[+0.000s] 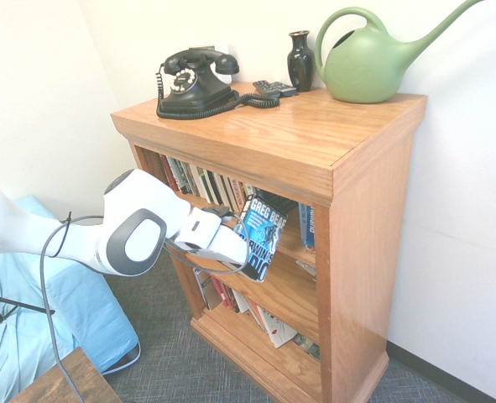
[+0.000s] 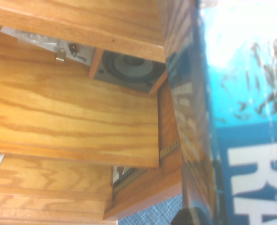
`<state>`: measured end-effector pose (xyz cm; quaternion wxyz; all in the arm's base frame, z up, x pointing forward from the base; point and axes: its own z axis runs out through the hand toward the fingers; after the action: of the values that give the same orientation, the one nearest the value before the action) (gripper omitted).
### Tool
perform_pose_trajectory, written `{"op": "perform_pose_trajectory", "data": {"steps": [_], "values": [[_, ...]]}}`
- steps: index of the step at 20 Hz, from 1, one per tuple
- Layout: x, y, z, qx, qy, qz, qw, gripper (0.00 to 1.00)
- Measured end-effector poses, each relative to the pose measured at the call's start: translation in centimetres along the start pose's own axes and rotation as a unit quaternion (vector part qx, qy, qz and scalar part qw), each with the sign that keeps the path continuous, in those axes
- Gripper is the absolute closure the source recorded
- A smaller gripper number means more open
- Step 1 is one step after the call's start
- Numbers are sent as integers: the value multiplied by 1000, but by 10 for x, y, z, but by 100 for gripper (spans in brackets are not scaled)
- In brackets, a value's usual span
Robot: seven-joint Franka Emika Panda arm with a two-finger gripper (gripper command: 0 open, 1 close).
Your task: Shelf the books
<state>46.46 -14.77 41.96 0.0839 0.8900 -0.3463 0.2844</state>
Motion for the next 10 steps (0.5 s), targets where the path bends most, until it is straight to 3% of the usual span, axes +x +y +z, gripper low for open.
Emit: {"op": "perform_pose_trajectory", "data": {"steps": [10], "values": [[15, -17, 29, -1, -3, -7, 1000, 100]]}}
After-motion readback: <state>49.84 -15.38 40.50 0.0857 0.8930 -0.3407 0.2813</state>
